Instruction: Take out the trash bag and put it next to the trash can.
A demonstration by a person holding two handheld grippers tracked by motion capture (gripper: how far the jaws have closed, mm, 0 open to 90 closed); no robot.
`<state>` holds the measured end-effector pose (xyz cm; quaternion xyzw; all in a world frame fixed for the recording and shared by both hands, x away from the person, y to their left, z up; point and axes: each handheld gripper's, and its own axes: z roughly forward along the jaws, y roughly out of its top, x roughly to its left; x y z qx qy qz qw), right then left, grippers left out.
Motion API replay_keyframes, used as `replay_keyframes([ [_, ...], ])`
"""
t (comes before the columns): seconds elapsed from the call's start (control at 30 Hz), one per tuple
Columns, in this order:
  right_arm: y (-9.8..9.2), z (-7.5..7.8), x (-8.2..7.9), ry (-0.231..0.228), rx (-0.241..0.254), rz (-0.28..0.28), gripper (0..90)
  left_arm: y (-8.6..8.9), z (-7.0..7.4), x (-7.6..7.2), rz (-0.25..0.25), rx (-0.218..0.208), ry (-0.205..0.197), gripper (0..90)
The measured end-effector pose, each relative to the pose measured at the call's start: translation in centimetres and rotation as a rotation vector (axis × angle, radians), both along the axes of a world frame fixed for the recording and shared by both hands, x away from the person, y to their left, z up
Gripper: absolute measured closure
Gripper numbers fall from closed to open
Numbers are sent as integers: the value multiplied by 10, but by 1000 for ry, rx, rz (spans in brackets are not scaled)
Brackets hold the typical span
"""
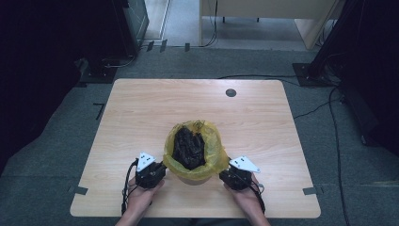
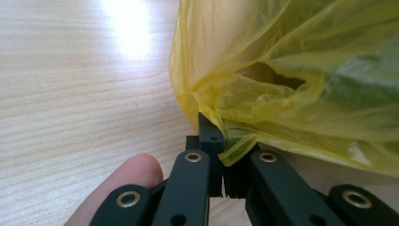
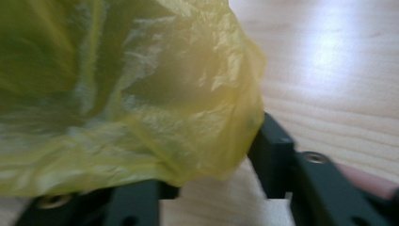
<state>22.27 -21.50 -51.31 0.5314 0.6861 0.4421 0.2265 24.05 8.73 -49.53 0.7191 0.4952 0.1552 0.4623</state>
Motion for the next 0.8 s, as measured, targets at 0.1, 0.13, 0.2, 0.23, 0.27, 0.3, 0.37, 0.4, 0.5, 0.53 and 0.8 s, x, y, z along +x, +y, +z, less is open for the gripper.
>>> replay_keyframes([
  [0.1, 1, 2, -2, -16, 42, -20, 778, 2, 7, -1, 19, -8, -23, 895],
  [0.13, 1, 3, -3, -24, 46, -20, 810, 3, 11, -2, 23, -13, -33, 896],
  [0.2, 3, 7, -5, -34, 48, -21, 849, 4, 19, -4, 33, -6, -61, 898],
  [0.23, 3, 7, -5, -34, 48, -21, 849, 4, 19, -4, 33, -6, -61, 899],
  [0.27, 3, 9, -6, -44, 52, -22, 858, 4, 23, -5, 32, -4, -75, 899],
  [0.3, 4, 12, -8, -52, 58, -21, 863, 4, 27, -6, 33, 5, -91, 900],
  [0.37, 2, 19, -10, -70, 68, -21, 867, 6, 35, -8, 36, -2, -106, 900],
  [0.4, 1, 23, -12, -77, 78, -22, 869, 7, 39, -10, 36, -8, -113, 900],
  [0.5, -3, 33, -17, -102, 107, -28, 870, 7, 49, -15, 35, -6, -144, 900],
  [0.53, -4, 36, -19, -114, 111, -33, 870, 7, 53, -17, 37, -11, -154, 900],
  [0.8, -13, 62, -30, -190, 144, -43, 868, 5, 77, -29, 45, -32, -216, 900],
])
